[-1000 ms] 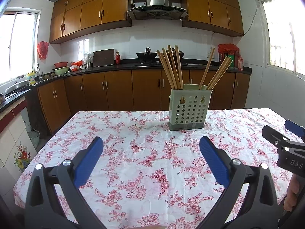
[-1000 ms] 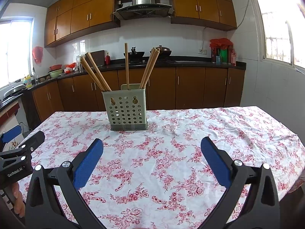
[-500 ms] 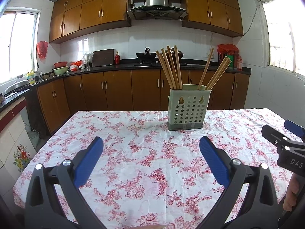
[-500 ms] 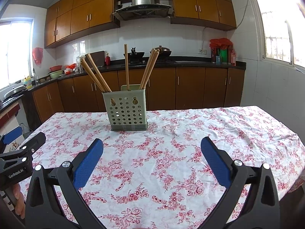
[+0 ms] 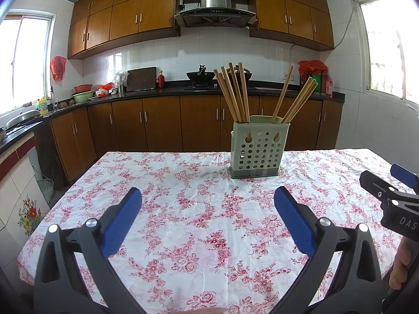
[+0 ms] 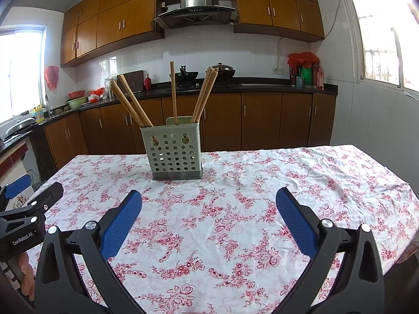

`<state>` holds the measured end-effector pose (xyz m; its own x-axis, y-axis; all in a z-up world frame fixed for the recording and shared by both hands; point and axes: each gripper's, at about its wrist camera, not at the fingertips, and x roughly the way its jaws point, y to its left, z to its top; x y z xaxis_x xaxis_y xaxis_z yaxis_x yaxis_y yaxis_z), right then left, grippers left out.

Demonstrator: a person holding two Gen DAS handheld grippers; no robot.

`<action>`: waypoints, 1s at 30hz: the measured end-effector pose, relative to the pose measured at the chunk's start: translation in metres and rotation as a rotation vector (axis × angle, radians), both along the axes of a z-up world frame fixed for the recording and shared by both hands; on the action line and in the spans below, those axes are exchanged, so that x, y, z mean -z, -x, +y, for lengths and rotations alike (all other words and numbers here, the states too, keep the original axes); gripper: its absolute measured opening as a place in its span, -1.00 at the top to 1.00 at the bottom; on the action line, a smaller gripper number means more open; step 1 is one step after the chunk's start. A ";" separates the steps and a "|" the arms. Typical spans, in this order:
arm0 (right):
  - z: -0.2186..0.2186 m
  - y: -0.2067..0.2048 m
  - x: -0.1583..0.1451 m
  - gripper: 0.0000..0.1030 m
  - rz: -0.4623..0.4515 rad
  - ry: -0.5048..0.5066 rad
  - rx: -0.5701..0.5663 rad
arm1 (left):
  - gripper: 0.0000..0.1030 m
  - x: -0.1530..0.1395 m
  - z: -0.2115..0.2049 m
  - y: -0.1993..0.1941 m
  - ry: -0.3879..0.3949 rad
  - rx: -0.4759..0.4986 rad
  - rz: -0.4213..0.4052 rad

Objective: Organize utensils

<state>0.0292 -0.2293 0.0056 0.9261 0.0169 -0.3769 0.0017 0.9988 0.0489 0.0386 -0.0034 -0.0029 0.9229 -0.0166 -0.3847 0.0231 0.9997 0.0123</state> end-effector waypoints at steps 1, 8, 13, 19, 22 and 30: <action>0.000 0.000 0.000 -0.97 0.000 0.000 0.000 | -0.92 0.000 0.000 0.000 0.000 0.000 0.000; 0.001 0.000 0.000 -0.97 0.003 -0.002 0.002 | -0.92 0.001 0.000 0.001 0.002 0.000 0.005; 0.002 0.000 0.000 -0.97 0.002 -0.002 0.003 | -0.92 0.001 0.001 0.000 0.002 0.000 0.005; 0.002 0.000 0.000 -0.97 0.002 -0.002 0.003 | -0.92 0.003 0.001 -0.001 0.006 -0.001 0.010; 0.002 0.000 0.000 -0.97 0.003 -0.002 0.003 | -0.92 0.003 0.001 -0.001 0.006 -0.001 0.010; 0.002 0.000 0.000 -0.97 0.002 -0.003 0.004 | -0.92 0.002 0.001 -0.001 0.006 -0.001 0.010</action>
<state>0.0290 -0.2271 0.0059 0.9253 0.0146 -0.3789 0.0053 0.9987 0.0515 0.0392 -0.0020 -0.0053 0.9189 -0.0177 -0.3941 0.0218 0.9997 0.0059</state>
